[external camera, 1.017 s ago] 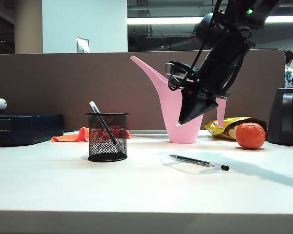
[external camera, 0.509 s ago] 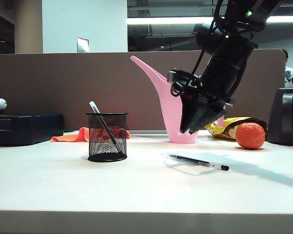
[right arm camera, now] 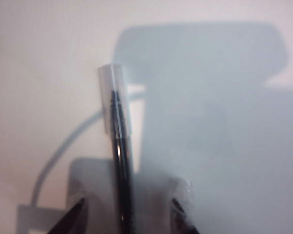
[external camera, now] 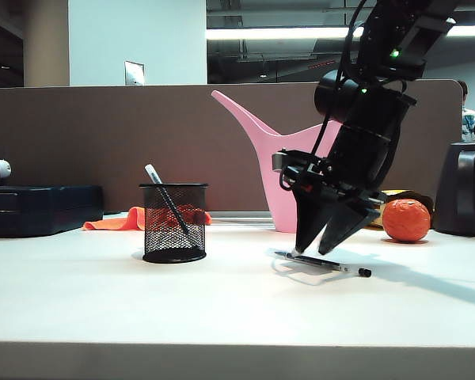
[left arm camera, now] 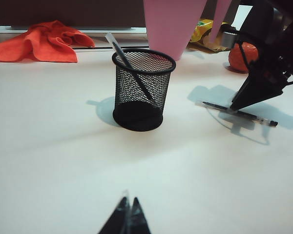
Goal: Pick up a few water-based pens and put them in the pen basket.
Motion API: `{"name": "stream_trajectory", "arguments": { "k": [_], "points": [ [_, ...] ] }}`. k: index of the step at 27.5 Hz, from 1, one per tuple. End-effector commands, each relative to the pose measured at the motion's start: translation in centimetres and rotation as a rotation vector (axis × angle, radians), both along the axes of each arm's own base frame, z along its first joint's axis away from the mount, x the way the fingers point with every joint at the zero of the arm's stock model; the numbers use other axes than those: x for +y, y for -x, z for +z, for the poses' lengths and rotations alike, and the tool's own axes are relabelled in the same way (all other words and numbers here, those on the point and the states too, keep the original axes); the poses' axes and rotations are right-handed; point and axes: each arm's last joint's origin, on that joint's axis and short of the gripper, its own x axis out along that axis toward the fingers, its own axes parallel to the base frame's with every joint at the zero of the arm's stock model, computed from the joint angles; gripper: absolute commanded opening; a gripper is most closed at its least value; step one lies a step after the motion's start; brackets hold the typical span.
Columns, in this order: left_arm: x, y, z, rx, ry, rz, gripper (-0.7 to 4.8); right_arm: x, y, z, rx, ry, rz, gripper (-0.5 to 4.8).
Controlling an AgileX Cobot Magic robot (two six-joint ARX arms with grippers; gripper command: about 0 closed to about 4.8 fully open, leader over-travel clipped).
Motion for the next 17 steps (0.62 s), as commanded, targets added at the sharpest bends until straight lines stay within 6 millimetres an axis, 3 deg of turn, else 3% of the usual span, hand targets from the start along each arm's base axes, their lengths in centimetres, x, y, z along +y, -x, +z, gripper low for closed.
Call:
{"name": "stream_trajectory", "arguments": {
  "k": [1,10,17],
  "points": [
    [0.0,0.0,0.1,-0.007,0.0,-0.011,-0.04,0.1,0.0,-0.3,0.008,0.001,0.002,2.12],
    [0.0,0.0,0.1,-0.007,0.0,-0.01,-0.04,0.2,-0.2,-1.2,0.031,0.011,0.001,2.1],
    [0.0,0.0,0.1,-0.007,-0.001,-0.003,-0.04,0.4,0.0,-2.2,0.077,0.036,0.006,1.11]
  ]
}}
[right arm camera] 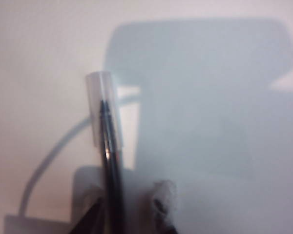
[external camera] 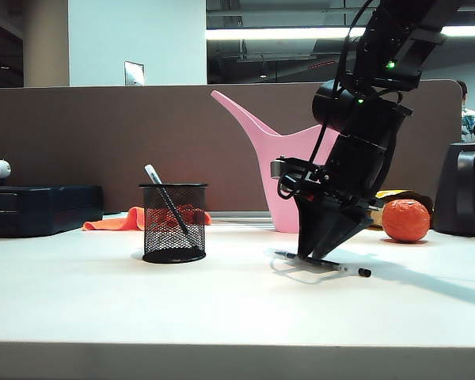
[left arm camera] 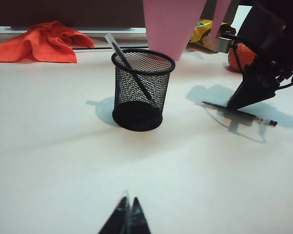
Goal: Pick up a few water-based pens and put them in the pen basket.
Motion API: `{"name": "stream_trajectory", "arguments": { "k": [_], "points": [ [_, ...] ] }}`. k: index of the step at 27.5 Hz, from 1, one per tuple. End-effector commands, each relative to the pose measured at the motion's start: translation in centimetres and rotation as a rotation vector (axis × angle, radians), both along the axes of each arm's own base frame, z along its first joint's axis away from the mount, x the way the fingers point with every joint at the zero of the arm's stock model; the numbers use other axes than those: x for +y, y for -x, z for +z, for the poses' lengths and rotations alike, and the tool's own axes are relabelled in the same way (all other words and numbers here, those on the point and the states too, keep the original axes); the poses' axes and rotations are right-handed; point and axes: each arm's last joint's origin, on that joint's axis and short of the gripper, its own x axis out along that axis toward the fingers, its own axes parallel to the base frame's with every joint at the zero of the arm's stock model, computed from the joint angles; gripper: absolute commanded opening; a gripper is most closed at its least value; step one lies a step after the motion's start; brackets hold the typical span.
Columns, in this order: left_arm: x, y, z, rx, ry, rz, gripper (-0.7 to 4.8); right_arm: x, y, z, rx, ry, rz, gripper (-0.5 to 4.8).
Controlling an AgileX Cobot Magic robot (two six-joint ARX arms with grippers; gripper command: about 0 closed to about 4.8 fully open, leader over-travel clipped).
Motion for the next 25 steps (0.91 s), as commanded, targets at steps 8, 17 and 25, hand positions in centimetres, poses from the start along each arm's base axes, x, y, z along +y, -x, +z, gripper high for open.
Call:
{"name": "stream_trajectory", "arguments": {
  "k": [8,17,25],
  "points": [
    [0.0,0.0,0.1,-0.006,-0.001,-0.002,-0.04,0.0,0.8,-1.6,0.089,0.102,-0.013,-0.06],
    [0.0,0.0,0.1,-0.006,-0.001,-0.002,-0.04,-0.1,0.7,-1.4,0.066,0.14,-0.029,-0.06],
    [0.0,0.0,0.1,-0.006,-0.001,-0.003,-0.04,-0.1,0.8,0.6,0.007,0.113,-0.031,-0.06]
  ]
}}
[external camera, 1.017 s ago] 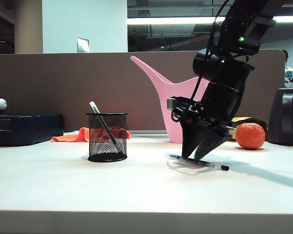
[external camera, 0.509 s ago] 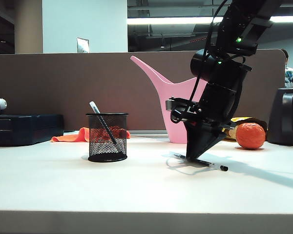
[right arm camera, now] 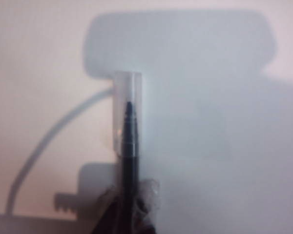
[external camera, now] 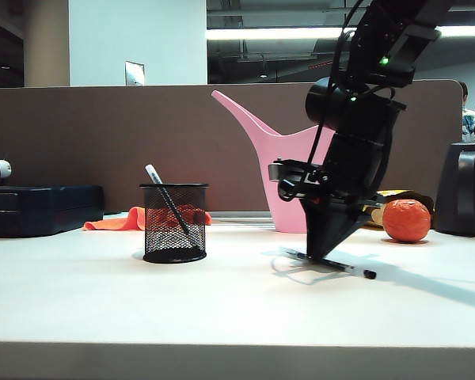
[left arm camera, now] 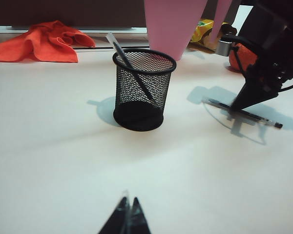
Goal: Pick up a few water-based pens and put them in the pen basket.
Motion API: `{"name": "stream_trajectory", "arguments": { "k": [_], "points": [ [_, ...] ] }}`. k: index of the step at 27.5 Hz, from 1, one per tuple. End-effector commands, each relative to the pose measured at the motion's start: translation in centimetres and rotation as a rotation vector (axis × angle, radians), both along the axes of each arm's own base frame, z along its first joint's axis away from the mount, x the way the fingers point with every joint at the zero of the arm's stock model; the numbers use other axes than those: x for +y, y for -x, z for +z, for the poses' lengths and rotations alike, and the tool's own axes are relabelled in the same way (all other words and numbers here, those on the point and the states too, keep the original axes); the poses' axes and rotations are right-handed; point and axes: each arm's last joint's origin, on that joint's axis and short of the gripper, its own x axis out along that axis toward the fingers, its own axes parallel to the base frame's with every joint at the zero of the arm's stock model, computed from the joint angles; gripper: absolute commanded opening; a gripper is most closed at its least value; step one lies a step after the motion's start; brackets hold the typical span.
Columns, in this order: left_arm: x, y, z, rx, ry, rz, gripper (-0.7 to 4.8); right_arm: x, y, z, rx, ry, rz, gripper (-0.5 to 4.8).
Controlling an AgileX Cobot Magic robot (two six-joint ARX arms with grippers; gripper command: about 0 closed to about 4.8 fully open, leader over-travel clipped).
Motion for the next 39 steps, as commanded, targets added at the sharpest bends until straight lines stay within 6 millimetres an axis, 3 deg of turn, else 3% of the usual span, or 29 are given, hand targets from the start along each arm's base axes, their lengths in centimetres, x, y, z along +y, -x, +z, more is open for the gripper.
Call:
{"name": "stream_trajectory", "arguments": {
  "k": [1,11,20,33,39],
  "points": [
    [0.0,0.0,0.1,-0.006,-0.001,-0.004,-0.04,-0.3,0.5,0.6,0.005,0.022,-0.01,-0.06],
    [0.0,0.0,0.1,-0.006,-0.001,-0.004,-0.04,-0.4,0.9,4.2,-0.114,-0.062,-0.001,-0.06],
    [0.0,0.0,0.1,-0.007,-0.001,-0.004,-0.04,0.2,0.7,8.4,-0.238,-0.362,-0.036,-0.06],
    [0.0,0.0,0.1,-0.006,-0.001,-0.004,-0.04,1.9,-0.1,11.1,-0.377,-0.66,0.012,-0.06],
    [0.0,0.0,0.1,-0.006,-0.001,-0.004,-0.04,3.3,-0.2,13.1,-0.55,-0.79,0.109,-0.06]
  ]
}}
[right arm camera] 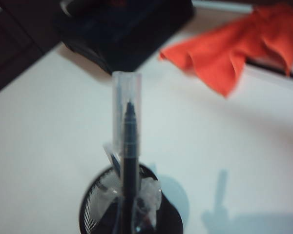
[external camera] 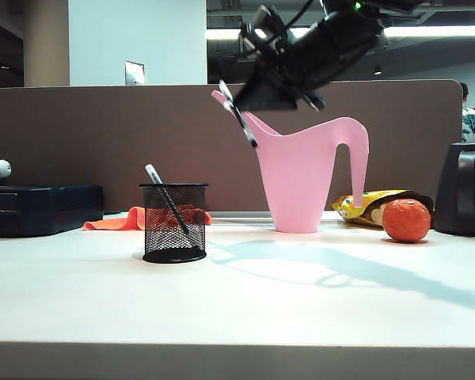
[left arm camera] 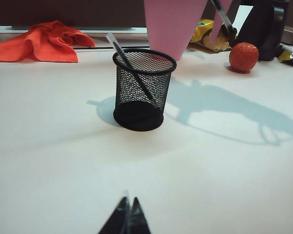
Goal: Pick up a few water-based pens and put them in the pen basket.
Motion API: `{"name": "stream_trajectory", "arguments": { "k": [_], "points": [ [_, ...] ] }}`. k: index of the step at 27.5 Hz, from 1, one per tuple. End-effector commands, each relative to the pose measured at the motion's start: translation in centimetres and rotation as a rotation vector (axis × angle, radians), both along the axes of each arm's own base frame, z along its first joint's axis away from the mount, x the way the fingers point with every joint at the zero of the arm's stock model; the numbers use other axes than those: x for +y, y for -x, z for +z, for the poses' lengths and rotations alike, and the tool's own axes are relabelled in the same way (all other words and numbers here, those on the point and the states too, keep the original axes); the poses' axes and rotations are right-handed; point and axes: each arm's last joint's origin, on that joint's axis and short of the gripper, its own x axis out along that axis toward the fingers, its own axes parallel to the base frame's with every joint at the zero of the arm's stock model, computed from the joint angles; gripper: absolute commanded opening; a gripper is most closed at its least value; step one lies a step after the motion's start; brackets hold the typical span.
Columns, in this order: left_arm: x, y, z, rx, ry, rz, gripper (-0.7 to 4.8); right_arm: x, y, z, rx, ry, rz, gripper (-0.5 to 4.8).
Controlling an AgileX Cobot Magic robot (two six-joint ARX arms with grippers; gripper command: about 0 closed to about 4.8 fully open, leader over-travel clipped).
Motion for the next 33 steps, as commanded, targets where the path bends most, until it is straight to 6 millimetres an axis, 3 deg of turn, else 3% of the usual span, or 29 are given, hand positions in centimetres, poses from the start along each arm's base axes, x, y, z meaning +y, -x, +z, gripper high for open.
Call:
{"name": "stream_trajectory", "arguments": {
  "k": [1,6,14,18,22,30,33],
  "points": [
    [0.0,0.0,0.1,-0.006,-0.001,-0.004,-0.04,1.0,0.1,1.8,-0.152,-0.083,0.034,-0.06],
    [0.0,0.0,0.1,-0.006,-0.001,-0.005,-0.04,2.2,0.0,2.1,-0.256,-0.15,0.079,-0.06],
    [0.0,0.0,0.1,-0.006,-0.001,-0.005,-0.04,4.8,-1.0,-1.0,-0.279,-0.193,0.127,-0.06],
    [0.0,0.0,0.1,-0.006,-0.001,-0.005,-0.04,6.2,-1.5,-3.6,-0.231,-0.195,0.139,-0.06],
    [0.0,0.0,0.1,-0.007,-0.001,-0.005,-0.04,6.7,-2.0,-5.7,-0.191,-0.172,0.126,-0.06],
    [0.0,0.0,0.1,-0.006,-0.001,-0.004,-0.04,6.8,-2.6,-7.3,-0.175,-0.138,0.063,-0.06],
    [0.0,0.0,0.1,-0.007,-0.001,-0.004,-0.04,6.8,-2.6,-7.4,-0.165,-0.132,0.064,0.38]
  ]
}}
